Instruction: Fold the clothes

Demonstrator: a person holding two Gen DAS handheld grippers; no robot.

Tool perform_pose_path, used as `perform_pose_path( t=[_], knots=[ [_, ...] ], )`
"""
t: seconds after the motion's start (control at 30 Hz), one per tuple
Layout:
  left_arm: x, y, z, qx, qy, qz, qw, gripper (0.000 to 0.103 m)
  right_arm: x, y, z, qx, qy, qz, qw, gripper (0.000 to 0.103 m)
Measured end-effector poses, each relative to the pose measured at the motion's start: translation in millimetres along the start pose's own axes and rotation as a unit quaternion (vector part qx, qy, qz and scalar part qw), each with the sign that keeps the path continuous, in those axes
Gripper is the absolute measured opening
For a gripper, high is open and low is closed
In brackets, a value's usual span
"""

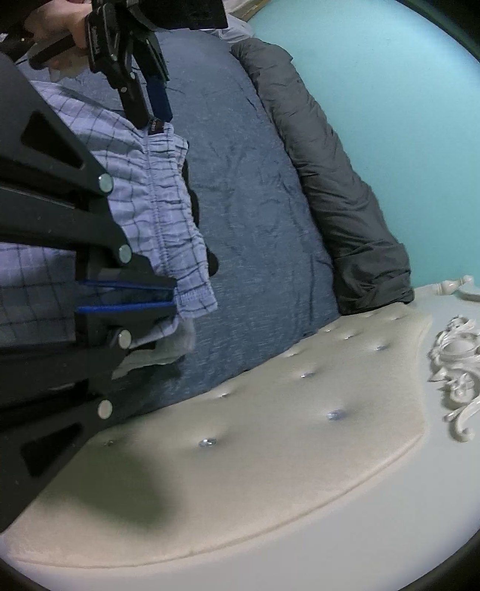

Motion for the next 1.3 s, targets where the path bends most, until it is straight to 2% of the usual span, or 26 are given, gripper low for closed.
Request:
perform_pose_path(
  t=[0.27,0.6,0.93,1.3],
  knots=[
    [32.0,5.6,-1.5,0.003,-0.002,0.011,0.9999,0.059,47.5,8.5,-10.7,0.007,-0.002,0.041,0.999,0.006],
    [97.7,43.6,18.1,-0.027,0.01,0.028,0.9992,0.06,108.7,57.7,-43.4,0.003,-0.023,0.072,0.997,0.006],
    [133.4,73.8,28.5,-0.03,0.013,0.032,0.999,0.061,132.5,101.0,-66.1,-0.018,-0.021,0.087,0.996,0.006],
    [174.8,90.7,31.2,-0.044,-0.007,0.059,0.9973,0.062,166.9,121.1,-100.6,-0.013,-0.002,0.122,0.992,0.006]
  ],
)
Point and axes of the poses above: each gripper's, at about its wrist camera, not at the fingertips, and x roughly against the way its jaws point, z to its right, y to its underside, the point moved 6 cm from there along -x, roughly the way its jaws point, and after that the axes turned 14 degrees about -y, right-handed, at the moved point
